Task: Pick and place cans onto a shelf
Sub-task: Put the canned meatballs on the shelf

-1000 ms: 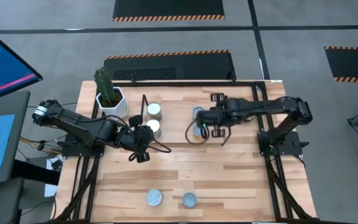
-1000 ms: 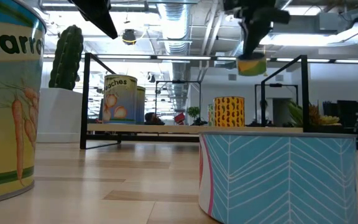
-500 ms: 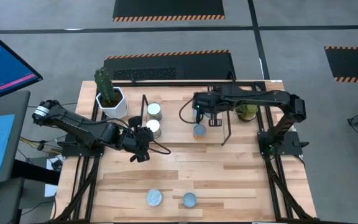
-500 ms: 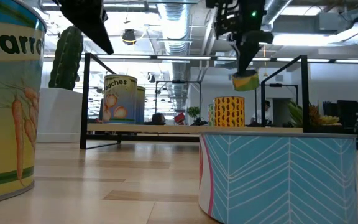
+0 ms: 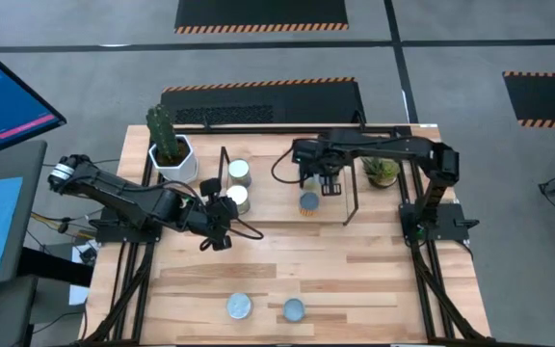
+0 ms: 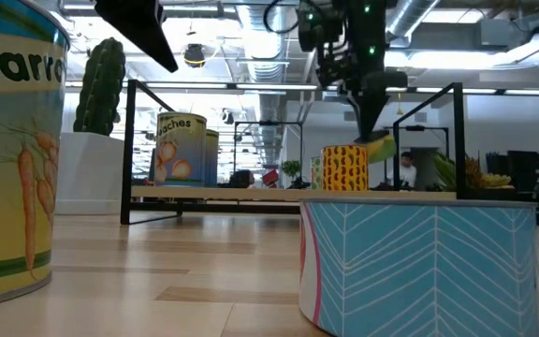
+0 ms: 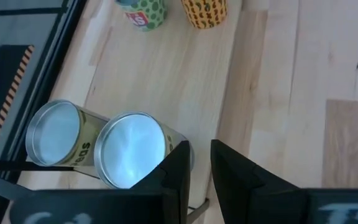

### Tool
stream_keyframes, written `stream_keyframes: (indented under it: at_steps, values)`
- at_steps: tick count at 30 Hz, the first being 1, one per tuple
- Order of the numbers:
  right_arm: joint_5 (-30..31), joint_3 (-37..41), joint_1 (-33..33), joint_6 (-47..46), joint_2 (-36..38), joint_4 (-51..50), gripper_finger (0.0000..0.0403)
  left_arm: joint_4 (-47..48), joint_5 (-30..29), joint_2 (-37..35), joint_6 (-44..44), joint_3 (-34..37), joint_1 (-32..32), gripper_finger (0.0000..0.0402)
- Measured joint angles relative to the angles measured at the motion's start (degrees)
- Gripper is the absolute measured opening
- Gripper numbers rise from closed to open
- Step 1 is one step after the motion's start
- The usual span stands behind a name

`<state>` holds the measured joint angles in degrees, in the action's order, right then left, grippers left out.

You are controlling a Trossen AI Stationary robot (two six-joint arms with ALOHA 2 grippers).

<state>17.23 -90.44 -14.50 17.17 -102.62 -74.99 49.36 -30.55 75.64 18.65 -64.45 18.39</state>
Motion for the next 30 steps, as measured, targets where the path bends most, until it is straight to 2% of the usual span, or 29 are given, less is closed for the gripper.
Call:
stream_keyframes:
  at_steps: [7, 12, 19, 30]
  values:
    - [-2.4, 0.2, -1.0, -1.0, 0.3, -0.3, 0.0005, 0.0, -0.1, 0.0, -0.2, 0.0, 0.0, 0.0052]
    - [-4.1, 5.9, -1.4, 0.7, 1.1, 2.4, 0.0004, 0.0, -0.1, 0.0, -0.2, 0.0, 0.0, 0.0052]
    - [-5.1, 12.9, -2.4, 4.0, 5.2, 13.3, 0.0003, -0.4, -0.4, 0.0, -0.2, 0.0, 0.0, 0.0052]
    - [-5.4, 21.5, -6.6, 5.3, 8.3, 22.3, 0.0009, -2.4, -0.6, 0.0, -1.8, 0.0, 0.0, 0.0052]
